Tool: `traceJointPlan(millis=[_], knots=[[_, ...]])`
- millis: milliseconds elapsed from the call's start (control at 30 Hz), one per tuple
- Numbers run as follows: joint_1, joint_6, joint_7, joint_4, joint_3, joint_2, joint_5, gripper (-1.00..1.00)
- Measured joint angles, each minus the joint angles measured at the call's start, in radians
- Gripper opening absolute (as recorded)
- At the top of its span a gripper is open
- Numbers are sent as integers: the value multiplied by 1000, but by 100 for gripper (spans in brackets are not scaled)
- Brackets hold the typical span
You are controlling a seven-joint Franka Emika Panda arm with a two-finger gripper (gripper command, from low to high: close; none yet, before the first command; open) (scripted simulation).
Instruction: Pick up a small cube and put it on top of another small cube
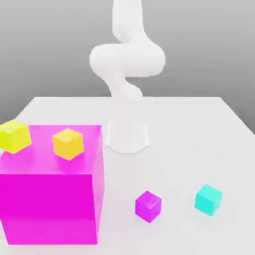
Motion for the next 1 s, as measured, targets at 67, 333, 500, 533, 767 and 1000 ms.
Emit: traceJointPlan(millis=[67,333,500,533,767,1000], knots=[[25,43,-19,-34,24,78,-5,0],[120,204,-87,-163,114,369,-27,0],[179,304,-127,-242,170,550,-44,0],[190,324,-134,-258,181,586,-48,0],[291,473,-156,-346,215,841,-103,0],[382,614,-75,-317,102,1021,-214,-100]])
